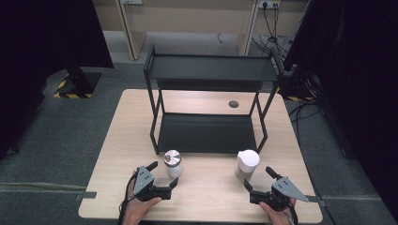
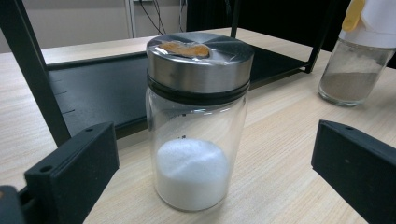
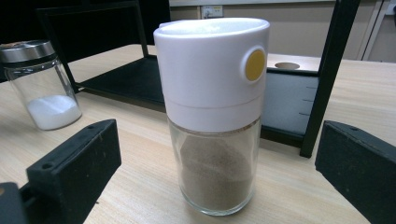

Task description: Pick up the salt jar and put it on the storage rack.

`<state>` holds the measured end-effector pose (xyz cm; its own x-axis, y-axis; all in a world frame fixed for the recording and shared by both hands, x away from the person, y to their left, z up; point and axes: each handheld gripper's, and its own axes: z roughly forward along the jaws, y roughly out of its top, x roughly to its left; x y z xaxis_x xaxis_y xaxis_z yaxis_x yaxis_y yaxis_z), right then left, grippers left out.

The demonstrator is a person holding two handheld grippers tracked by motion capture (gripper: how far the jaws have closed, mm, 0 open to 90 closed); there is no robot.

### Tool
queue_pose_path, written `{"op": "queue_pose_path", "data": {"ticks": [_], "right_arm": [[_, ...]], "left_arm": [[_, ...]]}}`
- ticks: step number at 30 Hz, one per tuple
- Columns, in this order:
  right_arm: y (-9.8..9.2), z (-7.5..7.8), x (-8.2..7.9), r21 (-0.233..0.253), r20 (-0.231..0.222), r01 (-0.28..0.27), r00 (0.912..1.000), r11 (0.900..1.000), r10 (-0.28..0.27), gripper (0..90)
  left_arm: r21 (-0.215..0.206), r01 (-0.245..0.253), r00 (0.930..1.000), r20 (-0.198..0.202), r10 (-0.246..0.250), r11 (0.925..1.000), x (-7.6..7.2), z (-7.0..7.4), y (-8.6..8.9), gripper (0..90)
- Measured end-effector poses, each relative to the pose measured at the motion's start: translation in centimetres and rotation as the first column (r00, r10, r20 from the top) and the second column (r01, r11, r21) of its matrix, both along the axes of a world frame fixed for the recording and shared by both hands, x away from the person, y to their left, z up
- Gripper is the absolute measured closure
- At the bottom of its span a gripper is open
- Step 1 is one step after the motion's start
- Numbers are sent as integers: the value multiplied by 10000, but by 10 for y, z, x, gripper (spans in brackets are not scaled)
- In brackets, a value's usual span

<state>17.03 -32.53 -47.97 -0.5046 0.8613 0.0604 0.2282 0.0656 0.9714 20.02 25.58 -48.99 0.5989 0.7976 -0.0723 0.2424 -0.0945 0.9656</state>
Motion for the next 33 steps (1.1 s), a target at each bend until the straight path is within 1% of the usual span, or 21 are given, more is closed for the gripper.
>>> {"op": "queue_pose_path", "data": {"ticks": [20,21,22,24,33], "right_arm": [[-1,-1,0,112,27,-3,10000,9999,3,5],[-1,-1,0,140,16,5,10000,9999,-5,5],[-1,-1,0,140,16,5,10000,9999,-5,5],[-1,-2,0,145,25,2,10000,9999,-3,5],[-1,-3,1,185,17,-57,10000,9998,56,5]], "left_arm": [[-105,34,10000,-11,-34,9999,1,-1,0,1],[-223,50,10000,-83,-52,9997,1,-1,0,1],[-223,50,10000,-83,-52,9997,1,-1,0,1],[-465,81,9997,-222,-91,9989,3,-2,1,1],[-432,-47,9999,-134,42,9991,5,-3,-3,1]]}}
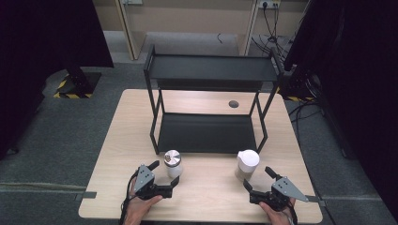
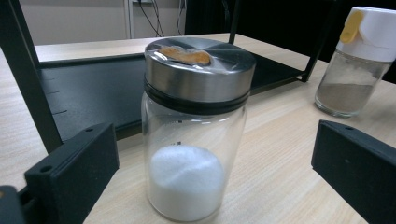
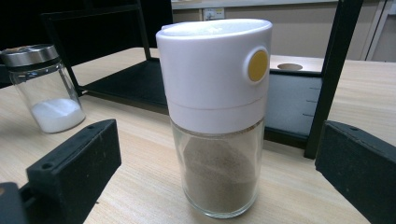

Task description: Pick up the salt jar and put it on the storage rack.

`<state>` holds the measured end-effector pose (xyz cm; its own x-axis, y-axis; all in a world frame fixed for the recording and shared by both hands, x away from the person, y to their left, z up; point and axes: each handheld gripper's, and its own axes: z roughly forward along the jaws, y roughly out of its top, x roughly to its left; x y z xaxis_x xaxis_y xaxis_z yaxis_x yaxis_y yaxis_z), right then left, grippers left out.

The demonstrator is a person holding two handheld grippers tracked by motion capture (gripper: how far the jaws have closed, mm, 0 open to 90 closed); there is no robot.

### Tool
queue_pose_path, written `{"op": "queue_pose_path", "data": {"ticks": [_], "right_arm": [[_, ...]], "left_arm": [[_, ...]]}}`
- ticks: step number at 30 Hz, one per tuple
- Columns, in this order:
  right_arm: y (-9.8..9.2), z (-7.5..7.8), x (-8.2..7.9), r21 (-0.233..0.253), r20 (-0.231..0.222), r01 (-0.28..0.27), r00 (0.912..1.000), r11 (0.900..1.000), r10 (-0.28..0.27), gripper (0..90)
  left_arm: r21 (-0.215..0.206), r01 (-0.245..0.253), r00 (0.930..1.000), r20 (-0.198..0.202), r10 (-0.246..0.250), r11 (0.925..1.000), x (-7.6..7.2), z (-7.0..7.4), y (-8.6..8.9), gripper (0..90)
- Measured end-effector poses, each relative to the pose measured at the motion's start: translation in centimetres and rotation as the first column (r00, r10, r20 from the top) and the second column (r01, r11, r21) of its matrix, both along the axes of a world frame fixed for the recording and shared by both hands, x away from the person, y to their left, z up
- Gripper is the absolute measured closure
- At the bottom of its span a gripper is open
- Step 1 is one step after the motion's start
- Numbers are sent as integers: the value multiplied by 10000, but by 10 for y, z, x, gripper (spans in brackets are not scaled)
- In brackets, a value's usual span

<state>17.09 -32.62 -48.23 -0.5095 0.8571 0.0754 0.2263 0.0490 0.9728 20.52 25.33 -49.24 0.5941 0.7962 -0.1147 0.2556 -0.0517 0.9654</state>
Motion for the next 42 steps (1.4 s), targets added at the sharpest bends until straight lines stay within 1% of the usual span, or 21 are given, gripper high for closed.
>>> {"op": "queue_pose_path", "data": {"ticks": [8,15,19,21,23,29,42], "right_arm": [[-1,-1,0,69,-8,39,10000,10000,-39,5],[-2,-1,1,91,-35,27,10000,10000,-27,5],[-2,-2,1,126,-53,40,10000,9999,-39,5],[-2,-2,1,120,-44,31,10000,9999,-30,5],[-2,-2,1,118,-47,27,10000,9999,-27,5],[-2,-2,2,150,-74,46,10000,9999,-45,5],[-2,-3,2,209,-82,39,10000,9998,-38,5]], "left_arm": [[-1,-5,10000,31,5,10000,3,0,-2,1],[17,-130,9999,25,130,9999,6,1,-5,1],[82,-178,9998,116,177,9998,9,1,-6,1],[210,-152,9997,168,149,9997,12,3,-7,1],[248,-153,9997,176,149,9996,12,3,-8,1],[276,-195,9997,169,191,9994,16,3,-10,1],[408,-76,9997,214,67,9991,25,2,-13,9]]}}
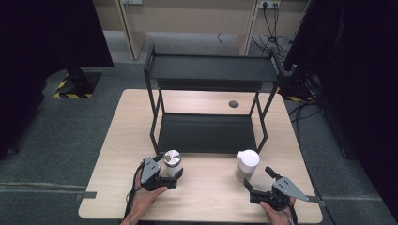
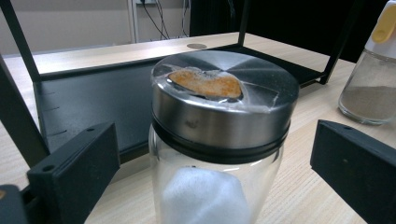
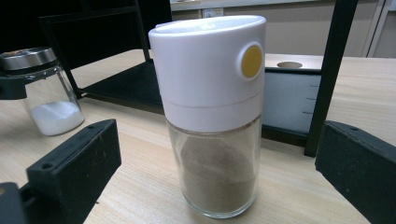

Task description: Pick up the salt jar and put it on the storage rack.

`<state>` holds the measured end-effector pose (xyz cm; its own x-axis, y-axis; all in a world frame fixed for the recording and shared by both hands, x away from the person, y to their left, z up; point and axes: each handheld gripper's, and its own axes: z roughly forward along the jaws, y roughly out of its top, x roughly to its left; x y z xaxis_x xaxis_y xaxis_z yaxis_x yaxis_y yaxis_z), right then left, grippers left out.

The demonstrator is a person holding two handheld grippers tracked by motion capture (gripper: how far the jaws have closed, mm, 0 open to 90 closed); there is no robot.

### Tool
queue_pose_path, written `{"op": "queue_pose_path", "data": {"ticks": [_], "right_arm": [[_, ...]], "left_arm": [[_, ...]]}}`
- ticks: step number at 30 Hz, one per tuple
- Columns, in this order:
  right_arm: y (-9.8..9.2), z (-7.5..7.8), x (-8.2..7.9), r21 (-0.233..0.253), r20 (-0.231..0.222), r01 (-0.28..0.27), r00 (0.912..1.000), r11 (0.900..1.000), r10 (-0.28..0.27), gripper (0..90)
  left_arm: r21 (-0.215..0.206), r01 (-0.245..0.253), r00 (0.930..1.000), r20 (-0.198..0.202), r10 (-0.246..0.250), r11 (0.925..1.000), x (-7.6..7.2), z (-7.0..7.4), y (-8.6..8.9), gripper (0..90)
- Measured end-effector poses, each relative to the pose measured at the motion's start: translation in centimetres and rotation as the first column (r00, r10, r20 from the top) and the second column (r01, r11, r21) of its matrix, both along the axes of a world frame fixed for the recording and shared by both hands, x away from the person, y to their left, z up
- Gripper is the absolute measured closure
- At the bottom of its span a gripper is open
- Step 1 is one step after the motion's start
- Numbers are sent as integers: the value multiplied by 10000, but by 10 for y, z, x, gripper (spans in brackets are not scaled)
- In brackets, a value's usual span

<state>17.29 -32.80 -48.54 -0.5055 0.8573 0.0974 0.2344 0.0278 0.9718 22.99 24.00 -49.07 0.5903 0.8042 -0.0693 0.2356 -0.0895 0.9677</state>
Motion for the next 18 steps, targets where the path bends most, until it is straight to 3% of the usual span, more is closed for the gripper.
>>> {"op": "queue_pose_path", "data": {"ticks": [8,16,18], "right_arm": [[0,0,0,18,-8,-4,10000,10000,4,5],[-1,0,0,26,-17,-20,10000,10000,20,5],[-1,0,0,28,-16,-26,10000,10000,26,5]], "left_arm": [[108,-31,10000,19,30,9999,5,0,-3,17],[89,-10,10000,-38,10,10000,10,-1,-6,95],[89,-21,10000,-66,22,10000,11,-2,-7,151]]}}
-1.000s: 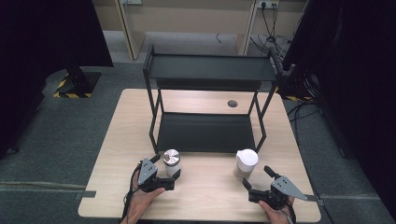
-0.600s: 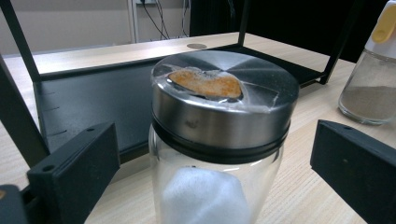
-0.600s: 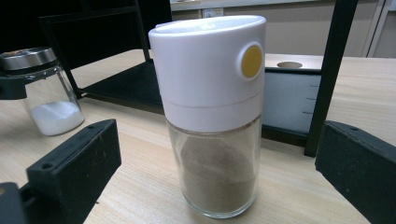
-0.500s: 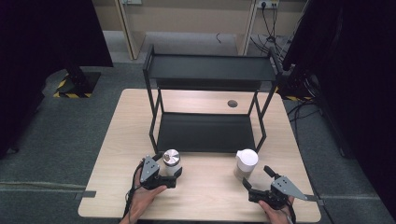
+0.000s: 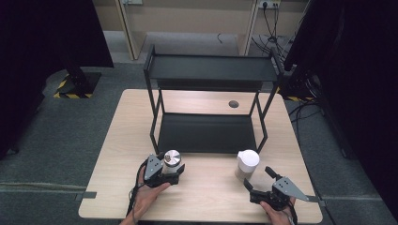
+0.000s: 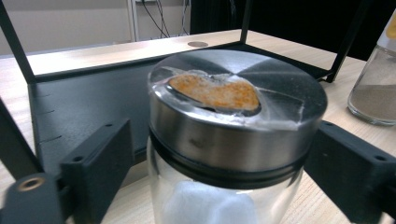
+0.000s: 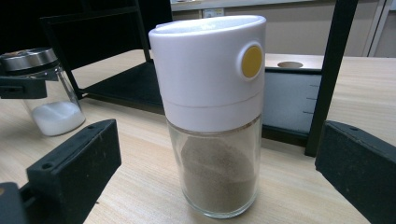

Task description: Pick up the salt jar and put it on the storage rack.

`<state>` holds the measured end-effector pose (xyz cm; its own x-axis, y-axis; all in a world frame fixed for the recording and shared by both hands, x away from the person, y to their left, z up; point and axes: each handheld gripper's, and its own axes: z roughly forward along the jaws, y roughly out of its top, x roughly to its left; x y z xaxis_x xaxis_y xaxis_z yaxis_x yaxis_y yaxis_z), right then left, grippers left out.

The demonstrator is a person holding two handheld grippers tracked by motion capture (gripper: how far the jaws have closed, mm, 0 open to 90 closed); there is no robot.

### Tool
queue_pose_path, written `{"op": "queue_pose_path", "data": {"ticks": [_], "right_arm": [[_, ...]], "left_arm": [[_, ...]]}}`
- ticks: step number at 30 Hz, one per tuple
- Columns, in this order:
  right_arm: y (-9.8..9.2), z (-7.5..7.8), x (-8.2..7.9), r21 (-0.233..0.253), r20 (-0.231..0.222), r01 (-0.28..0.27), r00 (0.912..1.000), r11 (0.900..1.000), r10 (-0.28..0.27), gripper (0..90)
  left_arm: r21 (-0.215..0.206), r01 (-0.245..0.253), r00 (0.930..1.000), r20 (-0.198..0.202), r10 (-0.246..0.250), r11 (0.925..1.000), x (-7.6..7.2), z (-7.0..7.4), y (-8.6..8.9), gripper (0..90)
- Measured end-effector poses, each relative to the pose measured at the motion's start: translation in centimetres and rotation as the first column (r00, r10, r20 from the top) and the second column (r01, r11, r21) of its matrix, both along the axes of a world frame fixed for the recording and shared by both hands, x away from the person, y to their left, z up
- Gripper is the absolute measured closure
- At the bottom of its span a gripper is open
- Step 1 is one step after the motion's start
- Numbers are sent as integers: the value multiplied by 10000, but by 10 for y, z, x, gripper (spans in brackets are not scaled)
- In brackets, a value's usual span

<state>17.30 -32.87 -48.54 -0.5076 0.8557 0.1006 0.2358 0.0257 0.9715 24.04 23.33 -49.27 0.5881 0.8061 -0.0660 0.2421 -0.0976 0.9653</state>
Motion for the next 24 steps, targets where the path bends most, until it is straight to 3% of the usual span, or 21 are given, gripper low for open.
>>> {"op": "queue_pose_path", "data": {"ticks": [6,8,24], "right_arm": [[0,0,0,9,-25,0,10000,10000,0,5],[0,0,0,2,-16,-7,10000,10000,7,5],[-1,0,0,41,21,-28,10000,10000,28,5]], "left_arm": [[-220,28,9999,-101,-30,9998,1,-2,3,251],[-77,94,10000,24,-94,9999,0,-2,2,293],[-239,109,9999,41,-109,9997,-1,7,6,304]]}}
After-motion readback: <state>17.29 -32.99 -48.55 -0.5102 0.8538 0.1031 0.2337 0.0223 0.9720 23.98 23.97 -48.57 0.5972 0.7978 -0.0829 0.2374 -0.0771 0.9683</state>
